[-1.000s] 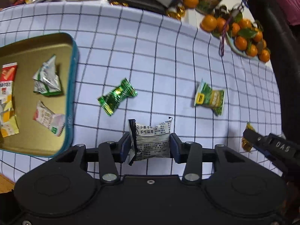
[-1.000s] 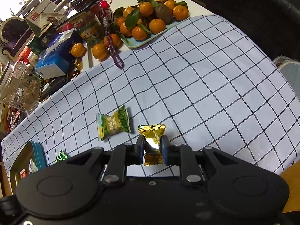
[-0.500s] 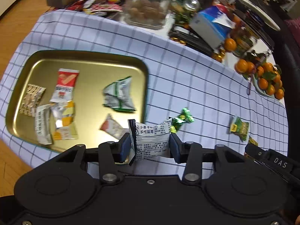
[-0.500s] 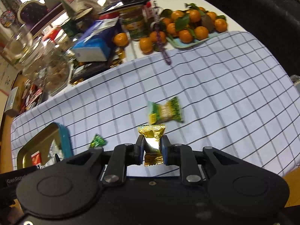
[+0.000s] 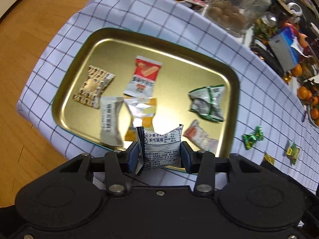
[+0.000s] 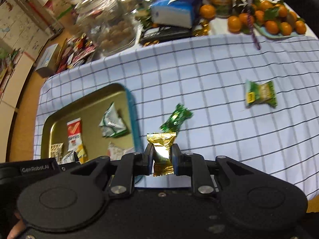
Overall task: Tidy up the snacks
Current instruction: 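Open both tools to drop the white packet and gold candy into the tray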
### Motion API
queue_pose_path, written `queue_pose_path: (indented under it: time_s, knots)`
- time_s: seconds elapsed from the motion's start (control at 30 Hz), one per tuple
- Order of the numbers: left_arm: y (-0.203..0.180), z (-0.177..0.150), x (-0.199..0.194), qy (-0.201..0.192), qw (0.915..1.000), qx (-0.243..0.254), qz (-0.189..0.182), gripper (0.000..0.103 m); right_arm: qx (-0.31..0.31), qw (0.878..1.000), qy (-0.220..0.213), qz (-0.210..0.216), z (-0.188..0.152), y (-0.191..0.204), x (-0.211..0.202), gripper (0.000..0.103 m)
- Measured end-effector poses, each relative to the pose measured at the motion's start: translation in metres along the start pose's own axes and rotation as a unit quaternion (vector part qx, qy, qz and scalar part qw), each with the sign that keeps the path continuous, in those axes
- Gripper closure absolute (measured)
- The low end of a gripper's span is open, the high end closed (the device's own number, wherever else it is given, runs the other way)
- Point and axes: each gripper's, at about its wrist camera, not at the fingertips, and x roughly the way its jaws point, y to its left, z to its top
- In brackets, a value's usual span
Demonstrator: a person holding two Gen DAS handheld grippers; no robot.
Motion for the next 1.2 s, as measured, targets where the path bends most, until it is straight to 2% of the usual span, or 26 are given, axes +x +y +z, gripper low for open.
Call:
queue_pose_path:
  time_s: [0.23,0.53,0.73,0.97,1.07,1.2]
  knots:
    - [0.027,0.021,0.001,0.006,0.9993,-0.037,0.004,0.051,-0.019,1.000,0.009,0.022,-0.003,0.030,0.008,0.082]
    - [0.018,0.076,-0.026,-0.064,0.9972,-0.008,0.038,0.051,-0.035,0.998,0.006,0.045,0.000,0.056,0.012,0.082]
    - [0.022,0.089,-0.005,-0.021,0.9996,-0.019,0.009,0.051,-0.037,0.998,0.010,0.056,-0.001,0.059,0.012,0.082]
    - [0.021,0.097,-0.014,-0.048,0.9987,-0.019,0.000,0.051,-0.058,0.997,0.006,0.053,-0.003,0.073,0.015,0.082]
    - [0.023,0.100,-0.016,-0.046,0.9986,-0.022,-0.014,0.051,-0.076,0.996,-0.003,0.051,0.001,0.086,0.016,0.082]
    - [0.027,0.102,-0.018,-0.047,0.9984,-0.031,-0.009,0.051,-0.084,0.995,-0.006,0.052,0.010,0.098,0.019,0.082]
